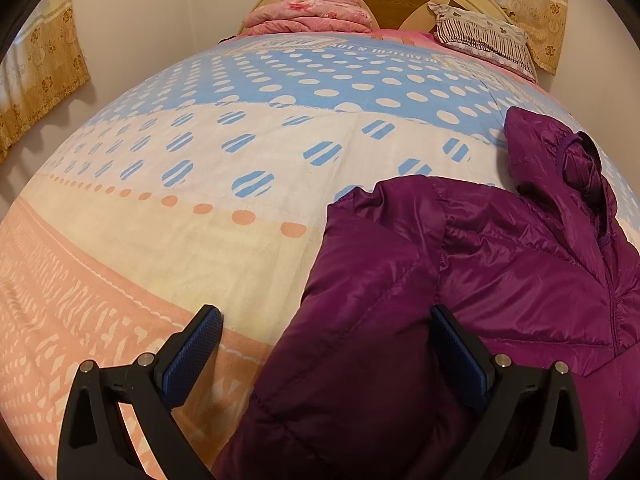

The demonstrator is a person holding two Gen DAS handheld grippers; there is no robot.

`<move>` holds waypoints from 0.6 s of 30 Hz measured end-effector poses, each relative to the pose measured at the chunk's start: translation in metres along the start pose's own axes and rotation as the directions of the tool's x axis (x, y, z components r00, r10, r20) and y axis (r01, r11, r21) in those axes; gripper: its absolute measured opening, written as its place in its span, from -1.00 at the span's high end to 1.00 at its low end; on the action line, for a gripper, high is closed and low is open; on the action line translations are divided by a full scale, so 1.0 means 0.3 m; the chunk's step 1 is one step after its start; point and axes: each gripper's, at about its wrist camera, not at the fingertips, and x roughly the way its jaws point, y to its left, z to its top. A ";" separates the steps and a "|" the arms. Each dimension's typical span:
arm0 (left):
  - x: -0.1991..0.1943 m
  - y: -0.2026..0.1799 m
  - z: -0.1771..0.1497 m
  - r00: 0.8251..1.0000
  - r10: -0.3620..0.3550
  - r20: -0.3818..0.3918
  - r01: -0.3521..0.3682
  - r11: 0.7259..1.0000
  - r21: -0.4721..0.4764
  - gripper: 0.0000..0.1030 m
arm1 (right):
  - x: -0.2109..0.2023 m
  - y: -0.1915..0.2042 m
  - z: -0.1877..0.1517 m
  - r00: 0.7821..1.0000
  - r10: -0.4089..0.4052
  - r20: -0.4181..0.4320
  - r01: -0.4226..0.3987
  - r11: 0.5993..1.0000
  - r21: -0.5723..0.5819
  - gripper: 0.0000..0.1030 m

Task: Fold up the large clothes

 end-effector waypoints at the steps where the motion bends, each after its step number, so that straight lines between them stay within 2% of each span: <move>1: 0.000 0.000 0.000 1.000 -0.001 0.000 0.001 1.000 0.000 -0.98 | 0.000 0.002 -0.001 1.000 -0.002 0.001 0.002 1.000 -0.001 -0.02; 7: 0.001 0.004 0.001 1.000 -0.003 -0.003 0.003 1.000 0.001 -0.98 | -0.002 0.002 -0.001 1.000 -0.010 -0.002 0.010 1.000 0.001 -0.02; 9: 0.001 0.005 0.012 0.999 -0.018 -0.027 0.018 1.000 0.020 -0.98 | -0.001 0.003 0.001 1.000 -0.007 -0.007 0.008 1.000 0.001 -0.04; 11: -0.018 0.017 0.033 0.998 -0.022 -0.058 0.026 0.997 0.070 -0.98 | -0.004 -0.002 0.009 1.000 0.021 -0.023 -0.021 1.000 0.004 -0.10; 14: -0.086 0.039 0.090 0.999 -0.048 -0.017 0.049 0.995 0.092 -0.98 | -0.019 -0.020 0.057 0.989 0.116 -0.086 -0.118 0.993 -0.011 -0.34; 16: -0.103 0.035 0.145 0.997 -0.073 -0.008 0.073 0.994 0.085 -0.98 | -0.051 -0.020 0.117 0.987 0.153 -0.044 -0.155 0.987 -0.037 -0.40; 18: -0.090 0.004 0.227 0.990 -0.137 -0.030 0.139 0.988 0.062 -0.98 | -0.063 -0.013 0.196 0.987 0.158 0.001 -0.158 0.986 -0.051 -0.44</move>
